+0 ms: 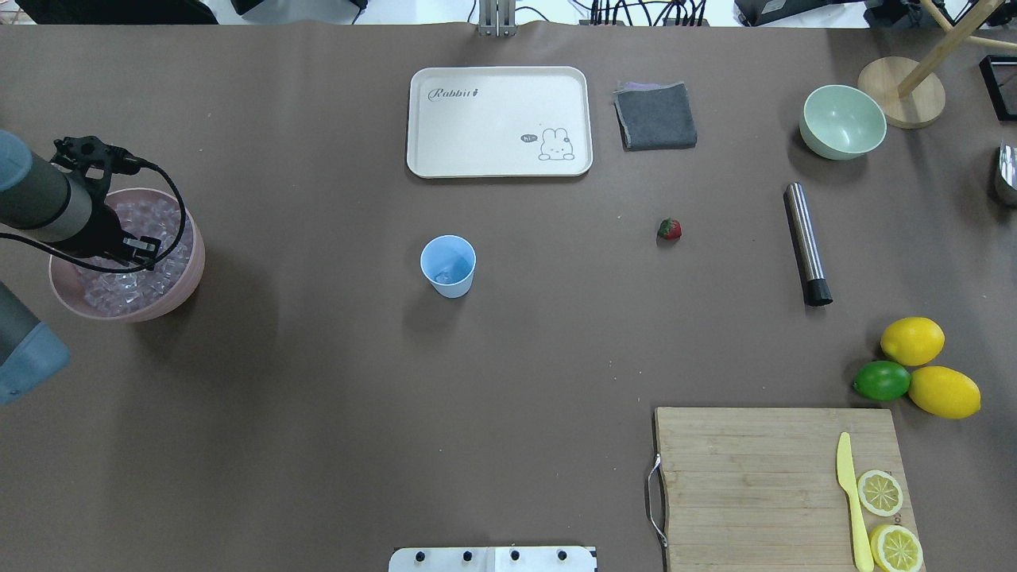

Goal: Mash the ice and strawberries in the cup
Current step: 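Lower the left gripper into the bowl and grasp more ice cubes, then carry the ice with the left gripper over the blue cup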

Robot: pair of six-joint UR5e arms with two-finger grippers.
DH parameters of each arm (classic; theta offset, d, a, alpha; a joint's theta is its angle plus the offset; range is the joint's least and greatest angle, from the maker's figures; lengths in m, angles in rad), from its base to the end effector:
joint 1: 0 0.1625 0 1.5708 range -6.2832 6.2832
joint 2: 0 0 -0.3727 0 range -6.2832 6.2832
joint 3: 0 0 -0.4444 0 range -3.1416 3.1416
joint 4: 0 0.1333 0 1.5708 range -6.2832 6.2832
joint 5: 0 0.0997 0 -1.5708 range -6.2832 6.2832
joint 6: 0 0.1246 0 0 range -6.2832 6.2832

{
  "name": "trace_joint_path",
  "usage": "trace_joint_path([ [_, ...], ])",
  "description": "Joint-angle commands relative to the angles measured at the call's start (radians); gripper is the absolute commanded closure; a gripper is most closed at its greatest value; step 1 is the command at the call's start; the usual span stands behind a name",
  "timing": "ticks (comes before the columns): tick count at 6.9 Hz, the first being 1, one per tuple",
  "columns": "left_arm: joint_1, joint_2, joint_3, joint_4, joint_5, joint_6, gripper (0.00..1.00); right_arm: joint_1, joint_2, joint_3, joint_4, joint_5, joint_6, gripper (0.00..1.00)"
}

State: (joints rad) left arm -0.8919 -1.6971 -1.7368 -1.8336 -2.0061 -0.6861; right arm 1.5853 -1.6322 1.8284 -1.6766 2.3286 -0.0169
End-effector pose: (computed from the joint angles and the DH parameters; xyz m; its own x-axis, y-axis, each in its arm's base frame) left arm 0.3244 -0.5307 0.4476 0.7761 0.1554 -0.6112 -0.0542 0.9820 0.1807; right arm 0.0552 -0.5197 0.5290 0.7273 -0.0683 0.6829 -0.0021 0.9948 0.1018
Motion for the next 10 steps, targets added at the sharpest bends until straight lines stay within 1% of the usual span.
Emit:
trace_joint_path([
  [1, -0.002, 0.0, 0.003, -0.004, 0.001, 0.002, 0.99, -0.001, 0.0, 0.0, 0.0, 0.0, 0.002, 0.0],
  [2, -0.008, -0.001, 0.0, -0.006, 0.0, 0.002, 1.0, 0.001, 0.002, 0.0, 0.0, 0.0, 0.005, 0.0],
  [3, -0.042, -0.003, -0.009, -0.004, -0.014, 0.008, 1.0, 0.001, 0.005, 0.0, 0.0, 0.002, 0.006, 0.0],
  [4, -0.114, -0.006, -0.021, 0.003, -0.072, 0.072, 1.0, -0.001, 0.005, 0.0, -0.002, 0.006, 0.006, 0.0],
  [5, -0.18, -0.003, -0.029, 0.007, -0.092, 0.121, 1.0, -0.001, 0.005, 0.0, 0.0, 0.009, 0.006, 0.0],
  [6, -0.194, -0.004, -0.05, 0.007, -0.089, 0.116, 1.0, -0.001, 0.009, 0.0, -0.002, 0.006, 0.006, 0.0],
  [7, -0.193, -0.033, -0.07, 0.005, -0.083, 0.07, 1.0, -0.004, 0.021, -0.007, -0.006, 0.002, 0.006, 0.0],
  [8, -0.187, -0.1, -0.079, 0.007, -0.091, -0.025, 1.0, -0.008, 0.022, -0.006, -0.006, 0.002, 0.006, 0.0],
  [9, -0.165, -0.175, -0.069, 0.001, -0.092, -0.08, 1.0, -0.022, 0.025, -0.008, -0.008, 0.0, 0.006, 0.0],
  [10, -0.103, -0.256, -0.072, -0.006, -0.089, -0.21, 1.0, -0.024, 0.028, -0.008, -0.011, 0.002, 0.006, 0.0],
])
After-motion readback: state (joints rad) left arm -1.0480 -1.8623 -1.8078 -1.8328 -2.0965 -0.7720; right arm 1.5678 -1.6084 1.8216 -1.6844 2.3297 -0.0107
